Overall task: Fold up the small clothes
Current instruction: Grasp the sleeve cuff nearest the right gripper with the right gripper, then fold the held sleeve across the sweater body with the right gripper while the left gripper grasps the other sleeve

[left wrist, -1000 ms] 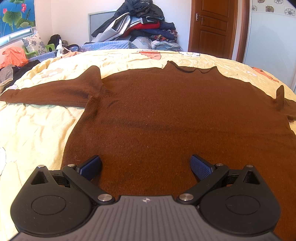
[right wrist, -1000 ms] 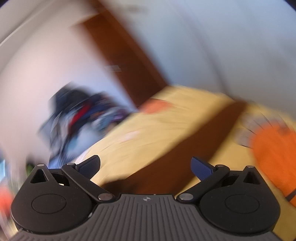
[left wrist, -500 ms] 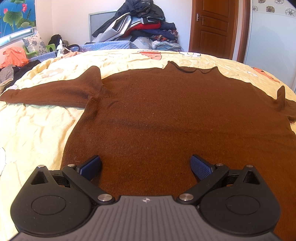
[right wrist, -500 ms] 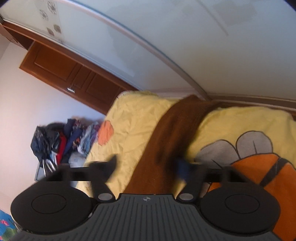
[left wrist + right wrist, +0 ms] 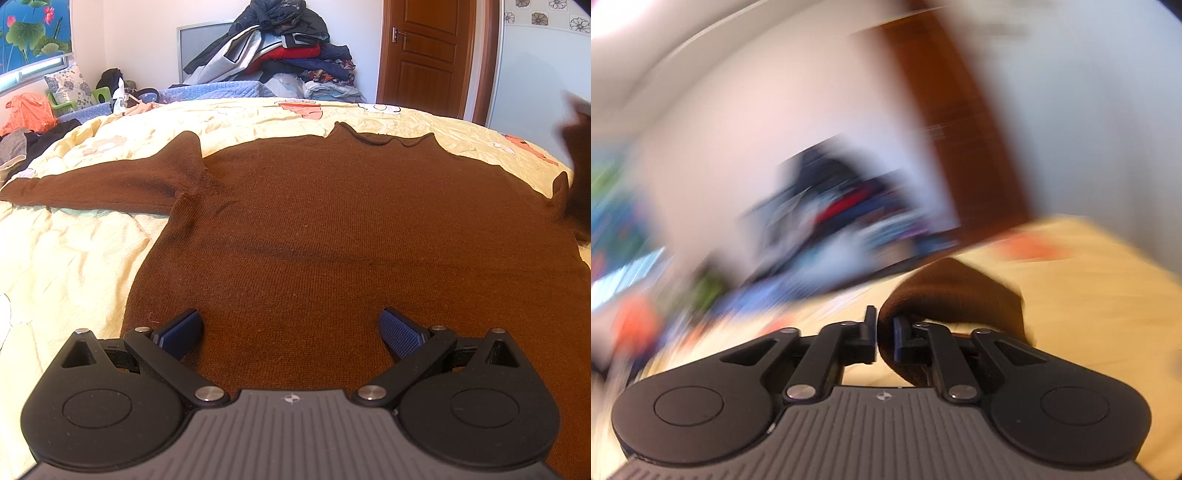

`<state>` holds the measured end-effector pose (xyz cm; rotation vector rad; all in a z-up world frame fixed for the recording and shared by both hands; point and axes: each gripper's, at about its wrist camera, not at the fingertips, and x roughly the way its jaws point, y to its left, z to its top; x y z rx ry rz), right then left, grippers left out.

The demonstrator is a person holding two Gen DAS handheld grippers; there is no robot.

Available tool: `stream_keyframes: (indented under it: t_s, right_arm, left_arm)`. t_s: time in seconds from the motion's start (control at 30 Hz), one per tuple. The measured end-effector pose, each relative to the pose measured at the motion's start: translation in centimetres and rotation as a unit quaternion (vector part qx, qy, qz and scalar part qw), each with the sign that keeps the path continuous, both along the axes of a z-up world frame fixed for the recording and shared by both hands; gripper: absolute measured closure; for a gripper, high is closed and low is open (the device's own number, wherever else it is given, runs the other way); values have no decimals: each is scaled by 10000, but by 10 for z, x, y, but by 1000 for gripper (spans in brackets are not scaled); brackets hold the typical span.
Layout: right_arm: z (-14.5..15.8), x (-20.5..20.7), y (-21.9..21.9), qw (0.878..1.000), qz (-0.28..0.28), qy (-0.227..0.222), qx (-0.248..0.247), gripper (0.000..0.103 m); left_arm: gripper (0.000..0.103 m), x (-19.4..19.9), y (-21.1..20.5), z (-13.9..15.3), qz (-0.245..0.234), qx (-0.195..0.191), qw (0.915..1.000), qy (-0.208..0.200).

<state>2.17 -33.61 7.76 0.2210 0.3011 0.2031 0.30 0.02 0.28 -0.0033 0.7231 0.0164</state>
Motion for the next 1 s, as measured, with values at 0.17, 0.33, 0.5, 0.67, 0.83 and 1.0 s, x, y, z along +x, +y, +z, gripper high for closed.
stream_keyframes:
  t_s: [0.17,0.33,0.5,0.67,0.83,1.0]
  right_arm:
    - [-62,-27,113,9826,1605,919,-176,16]
    - [-93,-50,121,9790,1485,1393,-131,15]
    - [-109,-59,92,9848,1075,1347,202,9]
    - [-119,-54,91,9858,979,1347,225,4]
    - [-121,-52,90,9853,998,1344,344,3]
    - [-121,-50,92,9849,1022,1357,333,2]
  left_arm:
    - [0,0,0,0,-11,-5,10000,-7]
    - [0,3,0,3,-125,-38,9999,20]
    - [0,41,11,30,-683,-1641,9839,156]
    - [0,122,14,24,-426,-3040,9489,736]
    - [90,162,-19,19,-348,-2238,9694,945]
    - [96,165,-41,39,-403,-1160,9912,486]
